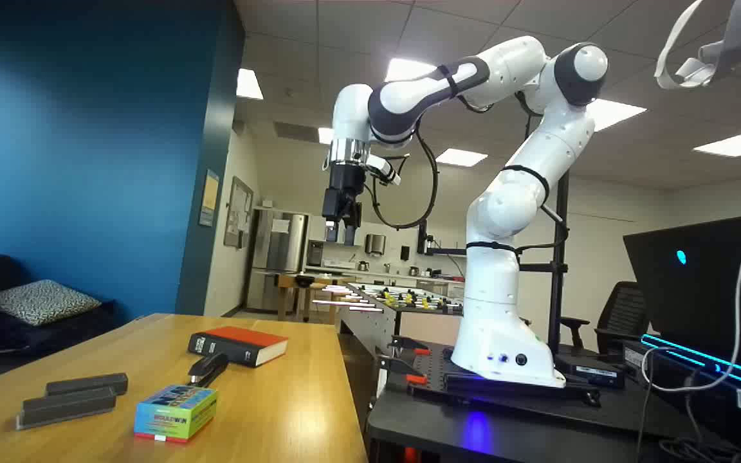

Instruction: Press down on the top of the stapler.

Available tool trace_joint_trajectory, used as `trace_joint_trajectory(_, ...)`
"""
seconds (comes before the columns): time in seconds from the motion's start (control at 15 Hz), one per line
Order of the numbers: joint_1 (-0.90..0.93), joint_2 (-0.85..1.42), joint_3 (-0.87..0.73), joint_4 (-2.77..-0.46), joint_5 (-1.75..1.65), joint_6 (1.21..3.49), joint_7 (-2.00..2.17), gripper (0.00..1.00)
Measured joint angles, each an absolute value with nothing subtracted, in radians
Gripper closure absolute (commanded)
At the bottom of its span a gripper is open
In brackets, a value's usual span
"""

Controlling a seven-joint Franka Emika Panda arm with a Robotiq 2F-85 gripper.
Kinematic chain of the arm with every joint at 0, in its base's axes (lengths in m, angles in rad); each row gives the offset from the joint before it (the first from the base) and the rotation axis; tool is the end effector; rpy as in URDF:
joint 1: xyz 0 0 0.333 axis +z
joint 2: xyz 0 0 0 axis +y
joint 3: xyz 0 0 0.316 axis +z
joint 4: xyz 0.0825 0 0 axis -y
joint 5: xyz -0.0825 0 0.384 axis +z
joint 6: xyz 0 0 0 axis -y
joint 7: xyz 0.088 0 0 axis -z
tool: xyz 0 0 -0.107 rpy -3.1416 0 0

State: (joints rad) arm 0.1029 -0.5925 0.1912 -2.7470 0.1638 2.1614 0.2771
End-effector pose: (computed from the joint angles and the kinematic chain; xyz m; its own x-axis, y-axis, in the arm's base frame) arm 0.3323 0.1021 0.3885 0.9944 -0.1059 -0.0063 -0.1061 -0.9939 -0.0292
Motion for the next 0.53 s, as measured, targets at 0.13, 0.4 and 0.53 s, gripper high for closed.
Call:
trace_joint_trajectory(0.13, 0.103, -0.597, 0.191, -2.712, 0.164, 2.172, 0.277, 0.00)
trace_joint_trajectory(0.4, 0.103, -0.615, 0.191, -2.694, 0.164, 2.171, 0.277, 0.00)
trace_joint_trajectory(0.53, 0.103, -0.615, 0.191, -2.694, 0.164, 2.171, 0.277, 0.00)
